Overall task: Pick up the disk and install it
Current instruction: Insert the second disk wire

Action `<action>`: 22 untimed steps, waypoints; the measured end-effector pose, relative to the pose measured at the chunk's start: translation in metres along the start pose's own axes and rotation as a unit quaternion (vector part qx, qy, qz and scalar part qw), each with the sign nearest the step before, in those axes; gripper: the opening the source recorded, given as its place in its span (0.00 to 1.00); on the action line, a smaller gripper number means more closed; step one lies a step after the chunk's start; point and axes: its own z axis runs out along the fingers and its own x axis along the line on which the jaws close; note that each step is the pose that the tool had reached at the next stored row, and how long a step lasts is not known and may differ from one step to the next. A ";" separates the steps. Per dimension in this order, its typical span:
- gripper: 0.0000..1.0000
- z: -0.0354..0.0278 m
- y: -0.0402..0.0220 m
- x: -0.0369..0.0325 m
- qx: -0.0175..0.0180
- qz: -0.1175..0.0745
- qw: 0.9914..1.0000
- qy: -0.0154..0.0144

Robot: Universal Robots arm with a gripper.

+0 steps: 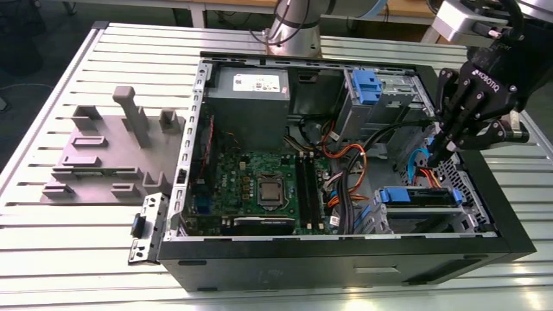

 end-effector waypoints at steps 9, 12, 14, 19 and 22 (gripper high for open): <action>0.31 0.0062 -0.0009 -0.0068 -0.002 0.000 1.000 0.002; 0.37 0.0091 -0.0011 -0.0079 -0.002 0.000 1.000 0.003; 0.37 0.0119 -0.0013 -0.0084 -0.002 0.000 1.000 0.003; 0.36 0.0156 -0.0015 -0.0090 -0.003 0.000 1.000 0.003; 0.23 0.0160 -0.0015 -0.0089 -0.003 0.000 1.000 0.004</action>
